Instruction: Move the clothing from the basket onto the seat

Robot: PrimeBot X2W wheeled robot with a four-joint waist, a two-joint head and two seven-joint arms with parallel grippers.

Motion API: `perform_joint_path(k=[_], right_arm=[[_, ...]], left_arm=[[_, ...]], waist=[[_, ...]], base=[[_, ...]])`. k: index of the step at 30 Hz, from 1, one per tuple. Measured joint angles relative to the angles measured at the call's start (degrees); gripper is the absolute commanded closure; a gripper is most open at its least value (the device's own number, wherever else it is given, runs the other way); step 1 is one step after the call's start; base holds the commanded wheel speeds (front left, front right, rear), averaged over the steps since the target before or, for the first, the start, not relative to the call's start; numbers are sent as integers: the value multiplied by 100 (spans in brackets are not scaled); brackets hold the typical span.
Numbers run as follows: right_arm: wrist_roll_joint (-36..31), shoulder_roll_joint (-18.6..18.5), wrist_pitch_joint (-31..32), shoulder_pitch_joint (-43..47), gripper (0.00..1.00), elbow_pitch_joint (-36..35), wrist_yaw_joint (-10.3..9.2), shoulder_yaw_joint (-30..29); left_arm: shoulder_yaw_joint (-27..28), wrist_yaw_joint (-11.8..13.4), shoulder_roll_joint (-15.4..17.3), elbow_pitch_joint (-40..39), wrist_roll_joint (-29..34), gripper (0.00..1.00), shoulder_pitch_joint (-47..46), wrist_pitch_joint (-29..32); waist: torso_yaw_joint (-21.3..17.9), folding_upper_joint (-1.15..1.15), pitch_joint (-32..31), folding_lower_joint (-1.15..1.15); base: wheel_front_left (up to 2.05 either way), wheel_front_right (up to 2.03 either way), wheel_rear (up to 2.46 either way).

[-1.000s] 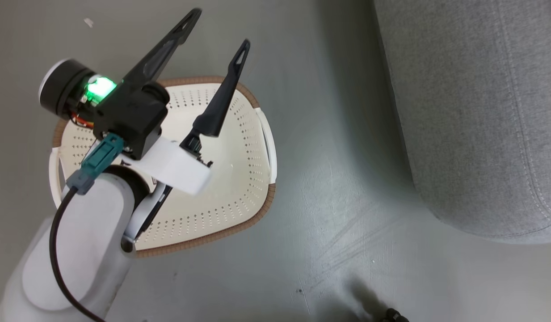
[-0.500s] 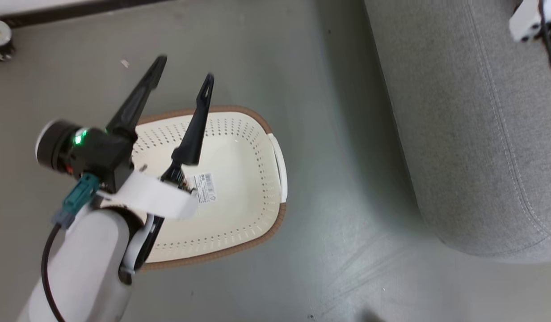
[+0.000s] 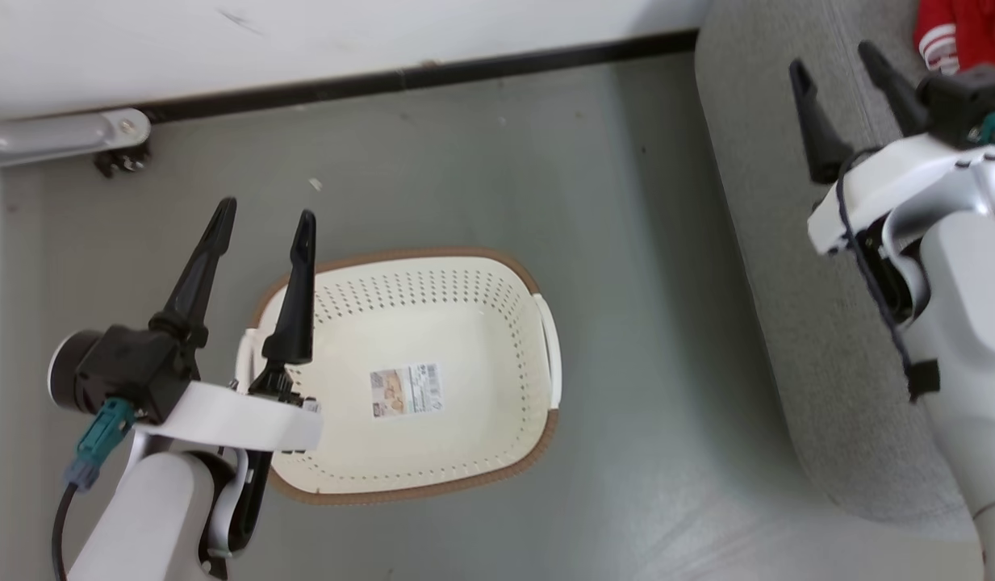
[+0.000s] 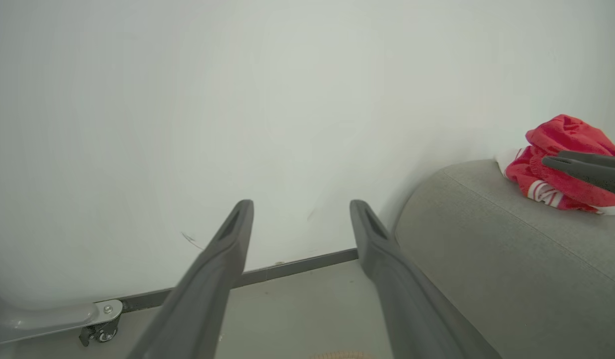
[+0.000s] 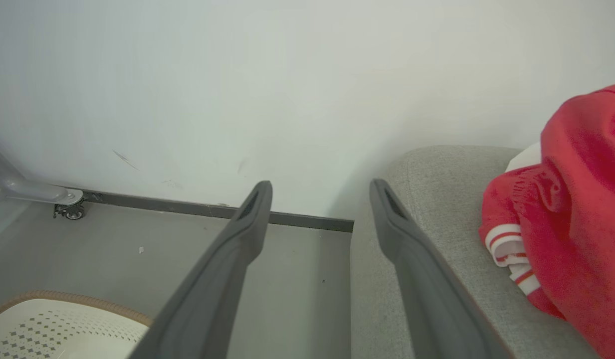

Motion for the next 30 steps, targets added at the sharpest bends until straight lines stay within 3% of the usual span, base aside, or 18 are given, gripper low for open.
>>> perform_joint_path(k=[8, 12, 20, 30], right_arm=[[220, 77, -52, 699, 0, -432, 0, -9], [265, 169, -48, 1108, 0, -990, -1, -64], [-7, 104, -45, 1657, 0, -1714, 0, -27], [-169, 94, -45, 2613, 0, -2386, -1, -461]], left_arm=[[183, 3, -12, 179, -141, 0, 357, -191], [303, 27, -38, 238, -203, 0, 520, -243], [452, 25, -33, 458, -244, 0, 901, -310], [571, -64, -49, 480, -186, 0, 1226, -354]], waist=[[248, 0, -458, 0], [357, 0, -673, 0], [530, 0, -1027, 0], [749, 0, -1492, 0]], base=[[0, 0, 0], [0, 0, 0], [0, 0, 0], [0, 0, 0]])
